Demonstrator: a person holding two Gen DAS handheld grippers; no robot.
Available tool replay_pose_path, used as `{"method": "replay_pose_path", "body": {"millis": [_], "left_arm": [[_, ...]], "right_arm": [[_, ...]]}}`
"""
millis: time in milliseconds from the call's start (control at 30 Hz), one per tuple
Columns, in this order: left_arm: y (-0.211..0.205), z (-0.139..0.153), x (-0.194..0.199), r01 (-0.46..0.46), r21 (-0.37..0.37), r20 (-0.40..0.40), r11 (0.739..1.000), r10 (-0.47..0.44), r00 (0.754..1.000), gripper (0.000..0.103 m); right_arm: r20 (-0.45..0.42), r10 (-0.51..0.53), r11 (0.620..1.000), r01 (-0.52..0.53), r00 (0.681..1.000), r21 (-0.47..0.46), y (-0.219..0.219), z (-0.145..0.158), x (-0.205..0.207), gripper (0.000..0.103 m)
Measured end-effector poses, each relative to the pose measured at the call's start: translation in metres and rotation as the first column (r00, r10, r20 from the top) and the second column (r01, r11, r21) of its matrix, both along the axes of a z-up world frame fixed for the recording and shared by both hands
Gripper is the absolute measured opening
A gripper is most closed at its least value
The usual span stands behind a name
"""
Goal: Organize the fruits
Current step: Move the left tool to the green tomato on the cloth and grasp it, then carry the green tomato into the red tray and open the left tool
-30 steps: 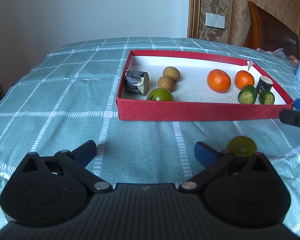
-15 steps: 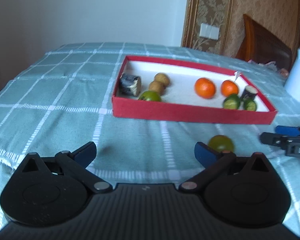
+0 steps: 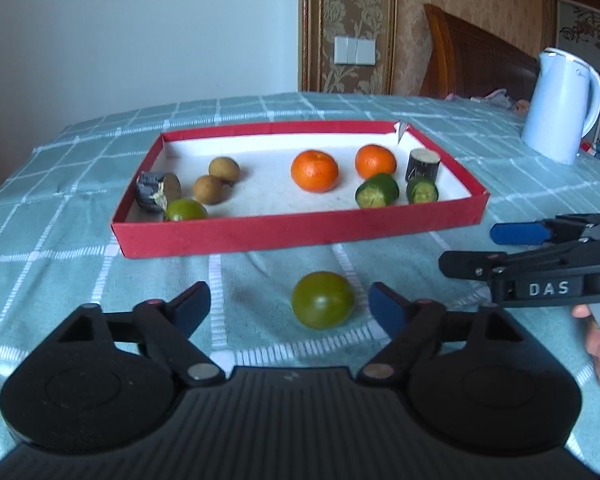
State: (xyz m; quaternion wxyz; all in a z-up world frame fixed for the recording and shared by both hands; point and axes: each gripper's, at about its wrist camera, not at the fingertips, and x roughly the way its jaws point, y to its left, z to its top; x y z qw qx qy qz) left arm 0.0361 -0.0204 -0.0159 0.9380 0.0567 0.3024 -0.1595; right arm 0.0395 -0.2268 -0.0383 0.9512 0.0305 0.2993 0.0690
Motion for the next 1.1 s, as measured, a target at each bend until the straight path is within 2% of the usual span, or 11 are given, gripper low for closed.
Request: {"method": "replay_pose_path", "body": {"millis": [167,433,667,833,1000,1100], "left_arm": [[-0.002,-0.006,0.002,0.011,-0.004,-0.011,1.0,-0.011,1.0,0.056],[-0.009,-0.006,0.001,0.056,-0.019,-0.012,0.998,-0.056,0.998,0.031],[-0.01,-0.003,0.001,0.052,-0.017,-0.005,0.998,-0.052,0.999,0.031],[-0.009,0.014,0.006,0.053,-0.023,0.032,0.998,-0.053,0.998,0.031],[-0.01,0.033,0.026,0.037,-0.024,0.081,0.999,-0.035,0.996,0.031],[-0.01,0.037,0.045,0.021,-0.025,0.082,0.999,-0.018,0.996,0.031]], "right_arm": [[0.0,0.001,1.0,-0.001,1.0,-0.001,0.0,0.0,0.0,0.08],[-0.002,0.002,1.0,-0.002,1.0,-0.005,0.001,-0.001,0.0,0.08],[-0.002,0.002,1.0,-0.002,1.0,-0.006,0.001,-0.001,0.0,0.08],[-0.003,0.003,1.0,-0.003,1.0,-0.01,0.002,-0.001,0.0,0.08],[-0.003,0.003,1.0,-0.003,1.0,-0.01,0.002,-0.001,0.001,0.081],[-0.003,0.003,1.0,-0.003,1.0,-0.012,0.002,-0.001,0.001,0.081]]}}
